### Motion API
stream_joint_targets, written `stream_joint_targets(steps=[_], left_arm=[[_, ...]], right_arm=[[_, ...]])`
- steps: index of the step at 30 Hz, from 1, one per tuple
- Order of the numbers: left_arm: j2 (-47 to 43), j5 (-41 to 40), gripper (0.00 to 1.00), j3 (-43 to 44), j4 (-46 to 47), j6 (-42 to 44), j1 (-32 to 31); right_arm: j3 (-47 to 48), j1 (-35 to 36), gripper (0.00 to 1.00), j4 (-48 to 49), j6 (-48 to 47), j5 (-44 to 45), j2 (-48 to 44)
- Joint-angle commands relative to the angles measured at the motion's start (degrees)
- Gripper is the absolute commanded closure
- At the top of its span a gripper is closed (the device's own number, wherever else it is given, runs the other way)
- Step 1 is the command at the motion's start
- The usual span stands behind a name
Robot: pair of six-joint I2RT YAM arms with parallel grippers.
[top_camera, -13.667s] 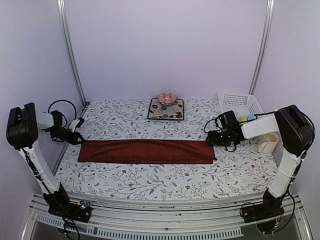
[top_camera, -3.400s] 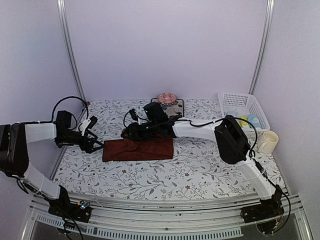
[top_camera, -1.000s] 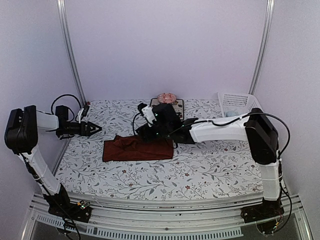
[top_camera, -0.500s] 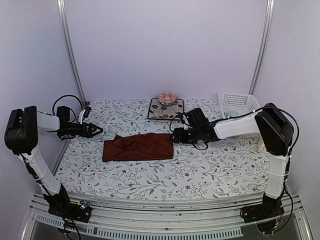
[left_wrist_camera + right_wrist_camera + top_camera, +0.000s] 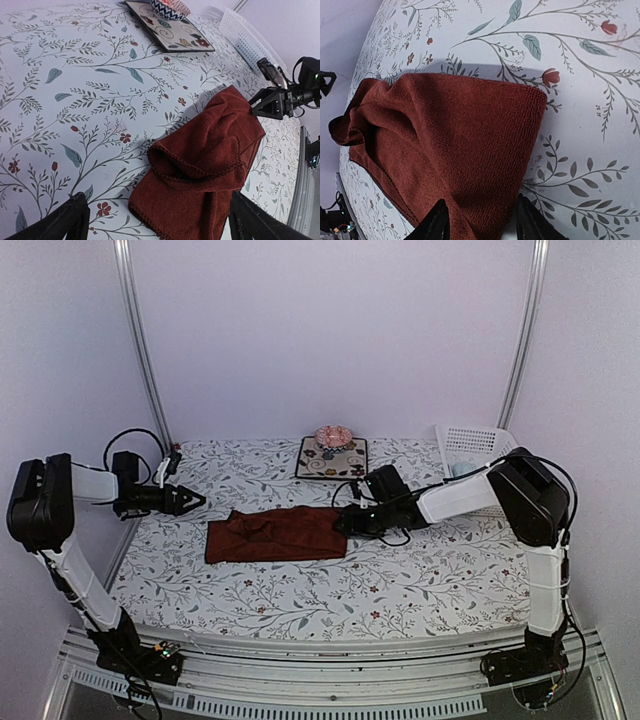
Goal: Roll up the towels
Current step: Move the towel to the center of the board.
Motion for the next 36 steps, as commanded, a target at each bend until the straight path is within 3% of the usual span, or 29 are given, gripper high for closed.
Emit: stream_joint_targets(steps=[1, 5, 6, 13, 19, 23, 28, 32, 36], left_arm=[[-1.8, 1.0, 0.03, -0.7, 0.9, 1.1, -0.5], [-1.9, 1.1, 0.03, -0.7, 0.8, 1.1, -0.5], [-1.9, 1.0, 0.03, -0.7, 0.7, 1.1, -0.5], [-2.1, 0.9, 0.03, -0.7, 0.2, 1.4, -0.6], [-2.2, 0.4, 0.03, -0.2, -0.3, 1.6, -0.7], [-2.5, -0.6, 0.03, -0.1, -0.3, 1.4, -1.1], [-2.6, -4.1, 0.03, 2.1, -1.1, 1.5, -3.7], [-1.8, -8.2, 0.03, 6.1, -2.1, 3.0, -7.0], [1.5, -8.9, 0.03, 11.9, -3.7, 1.4, -9.2]], right_arm=[[0.7, -0.1, 0.59, -0.5, 1.3, -4.2, 2.3], [1.2, -0.7, 0.93, -4.1, 0.1, -3.9, 1.3], [1.1, -1.3, 0.97, -5.2, -0.3, -3.3, 0.7], [2.6, -5.6, 0.98, -21.9, -9.0, 7.1, -5.5], [4.2, -9.4, 0.96, -32.2, -16.0, 13.2, -5.3], [6.1, -10.6, 0.9, -36.3, -17.9, 22.2, -5.5], [8.6, -9.8, 0.62, -36.2, -20.7, 24.3, -7.0], [10.3, -4.2, 0.45, -33.7, -27.2, 25.0, -10.2], [11.2, 4.2, 0.36, -26.7, -37.6, 28.2, -9.9]])
